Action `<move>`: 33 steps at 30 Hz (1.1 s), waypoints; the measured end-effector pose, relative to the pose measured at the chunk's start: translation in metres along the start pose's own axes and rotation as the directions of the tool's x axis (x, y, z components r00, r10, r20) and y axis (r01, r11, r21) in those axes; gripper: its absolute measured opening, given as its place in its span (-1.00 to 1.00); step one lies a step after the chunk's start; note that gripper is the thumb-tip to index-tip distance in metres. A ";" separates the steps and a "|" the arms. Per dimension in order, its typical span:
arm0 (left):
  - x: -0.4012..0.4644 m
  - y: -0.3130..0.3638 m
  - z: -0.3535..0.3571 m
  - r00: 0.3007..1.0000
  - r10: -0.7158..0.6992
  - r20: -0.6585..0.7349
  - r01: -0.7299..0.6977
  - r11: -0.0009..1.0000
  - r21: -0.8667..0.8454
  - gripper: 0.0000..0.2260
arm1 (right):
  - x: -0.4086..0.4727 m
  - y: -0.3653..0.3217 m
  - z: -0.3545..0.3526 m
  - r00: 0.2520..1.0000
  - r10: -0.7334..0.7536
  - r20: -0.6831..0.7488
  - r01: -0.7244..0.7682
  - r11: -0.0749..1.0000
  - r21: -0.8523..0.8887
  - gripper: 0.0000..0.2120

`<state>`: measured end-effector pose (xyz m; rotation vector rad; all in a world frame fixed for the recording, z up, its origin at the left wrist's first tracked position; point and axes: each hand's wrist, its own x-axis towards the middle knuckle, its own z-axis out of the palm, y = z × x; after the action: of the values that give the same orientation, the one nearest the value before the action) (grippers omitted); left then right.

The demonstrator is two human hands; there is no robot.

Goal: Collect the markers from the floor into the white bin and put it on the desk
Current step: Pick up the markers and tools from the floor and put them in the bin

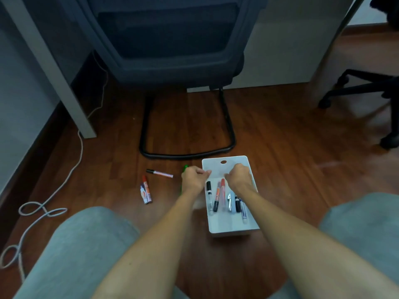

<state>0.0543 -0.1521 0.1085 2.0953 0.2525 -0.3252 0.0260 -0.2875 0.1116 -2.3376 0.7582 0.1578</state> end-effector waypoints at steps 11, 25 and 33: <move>0.054 -0.050 -0.107 0.970 -0.114 -0.215 0.109 0.993 -0.037 -0.82 | 0.012 -0.098 0.056 0.973 -0.228 0.017 0.217 0.944 0.248 -0.78; 0.089 -0.184 -0.098 0.883 -0.354 -0.308 0.339 0.935 -0.105 -0.75 | 0.030 -0.043 0.205 0.980 0.054 0.194 -0.050 0.998 -0.023 -0.54; 0.117 -0.218 -0.083 0.851 -0.422 -0.313 0.393 0.907 -0.154 -0.67 | 0.046 -0.032 0.225 0.988 0.093 0.124 -0.085 0.994 -0.062 -0.51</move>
<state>0.1081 0.0367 -0.0637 1.9920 0.9140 -0.1932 0.1011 -0.1476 -0.0577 -2.3222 0.8046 0.3672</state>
